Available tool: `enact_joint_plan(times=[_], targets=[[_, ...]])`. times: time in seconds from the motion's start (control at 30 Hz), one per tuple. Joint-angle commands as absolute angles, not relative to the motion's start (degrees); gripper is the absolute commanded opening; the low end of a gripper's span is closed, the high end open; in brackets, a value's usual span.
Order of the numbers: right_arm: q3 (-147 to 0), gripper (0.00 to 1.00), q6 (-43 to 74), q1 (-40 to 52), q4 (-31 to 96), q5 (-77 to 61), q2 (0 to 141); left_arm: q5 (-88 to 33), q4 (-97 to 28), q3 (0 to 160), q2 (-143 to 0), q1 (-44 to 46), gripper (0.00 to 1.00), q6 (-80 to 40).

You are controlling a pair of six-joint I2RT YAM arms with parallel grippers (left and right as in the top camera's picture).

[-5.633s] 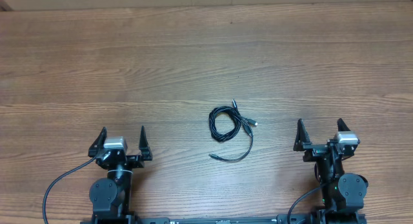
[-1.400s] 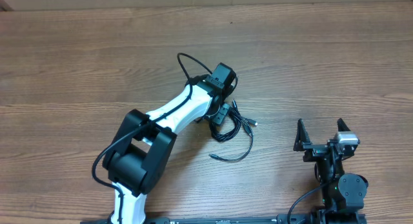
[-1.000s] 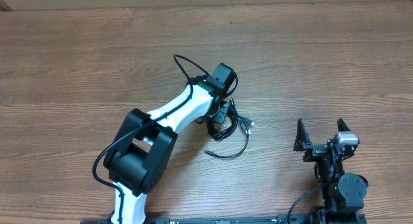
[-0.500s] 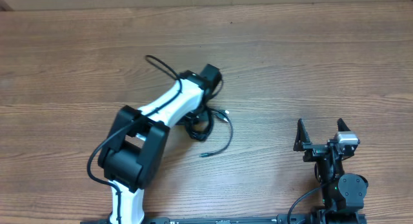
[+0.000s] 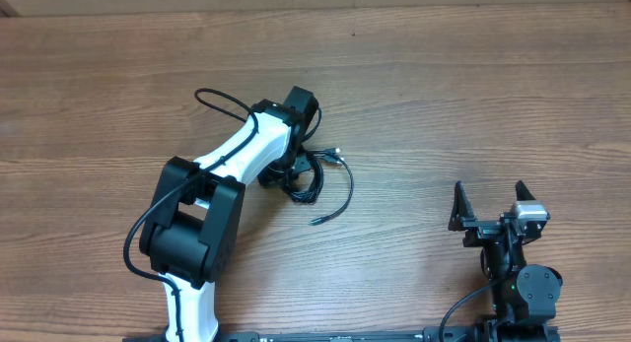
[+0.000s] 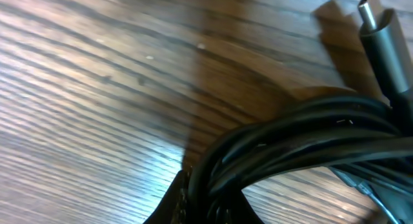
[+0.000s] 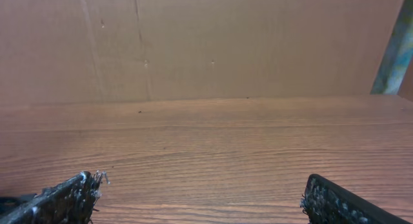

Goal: Untangle cables

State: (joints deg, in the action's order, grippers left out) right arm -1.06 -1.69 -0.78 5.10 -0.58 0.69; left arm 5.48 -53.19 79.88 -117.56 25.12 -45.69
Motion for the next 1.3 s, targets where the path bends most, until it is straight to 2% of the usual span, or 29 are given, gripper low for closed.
enact_joint_plan(times=[0.0,0.37,0.6,0.8,1.27], targets=[[-0.45,1.0,-1.54,-1.19,4.73,0.1,0.16,1.87,-52.82,79.92,-118.93,26.06,0.04,-43.59],[-0.45,1.0,-1.56,-1.19,4.73,0.08,0.16,2.61,-53.04,79.85,-118.93,26.24,0.04,-43.68],[-0.45,1.0,-1.54,-1.19,4.73,0.08,0.16,16.51,-61.01,80.01,-115.81,26.24,0.04,-43.68],[-0.45,1.0,-1.56,-1.19,4.73,0.08,0.16,21.5,-64.99,80.01,-107.59,26.24,0.04,-43.62],[-0.45,1.0,-1.54,-1.19,4.73,0.08,0.16,19.88,-67.99,80.01,-83.5,26.24,0.04,-43.48]])
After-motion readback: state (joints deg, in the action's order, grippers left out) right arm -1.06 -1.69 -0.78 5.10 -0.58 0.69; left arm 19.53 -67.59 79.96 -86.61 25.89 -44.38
